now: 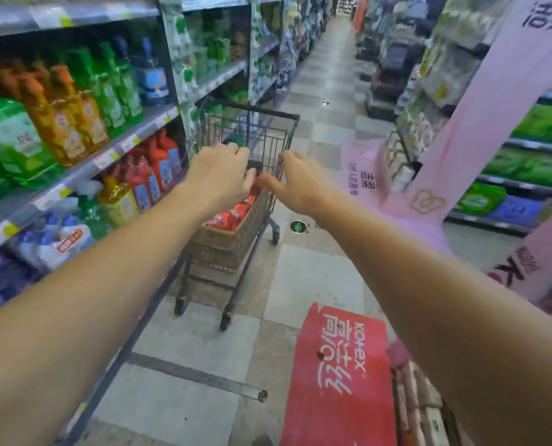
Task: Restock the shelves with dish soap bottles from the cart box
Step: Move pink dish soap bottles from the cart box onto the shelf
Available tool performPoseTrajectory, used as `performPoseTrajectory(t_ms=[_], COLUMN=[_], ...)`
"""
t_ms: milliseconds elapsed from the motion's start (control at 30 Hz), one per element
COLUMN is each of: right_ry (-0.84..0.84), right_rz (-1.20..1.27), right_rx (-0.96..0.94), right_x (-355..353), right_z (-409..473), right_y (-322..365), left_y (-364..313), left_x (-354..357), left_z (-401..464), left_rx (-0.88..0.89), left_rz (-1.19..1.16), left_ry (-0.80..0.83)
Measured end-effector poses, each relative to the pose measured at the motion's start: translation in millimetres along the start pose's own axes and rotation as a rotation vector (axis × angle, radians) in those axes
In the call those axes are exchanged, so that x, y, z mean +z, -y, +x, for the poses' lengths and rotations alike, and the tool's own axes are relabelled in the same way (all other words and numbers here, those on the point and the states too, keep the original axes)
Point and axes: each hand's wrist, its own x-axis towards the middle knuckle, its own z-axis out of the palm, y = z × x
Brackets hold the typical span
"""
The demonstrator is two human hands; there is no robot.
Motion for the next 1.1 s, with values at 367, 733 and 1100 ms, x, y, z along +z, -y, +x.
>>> performPoseTrajectory(t_ms=[367,733,1100], right_ry=[0.074,0.168,0.34], right_rz=[0.012,0.017,0.071], right_rx=[-0.042,-0.196,-0.338], right_x=[16.4,34.5,83.9], right_z=[119.0,258.5,380.0], right_y=[-86.9,-171.3,-225.9], left_y=[-12.3,-10.0,-4.9], left_x=[76.5,141.3,190.9], left_z=[119.2,223.9,290.5], left_rx=[-0.038,-0.234,-0.396], left_rz=[0.027,0.039,0.143], left_ry=[0.073,0.15,0.258])
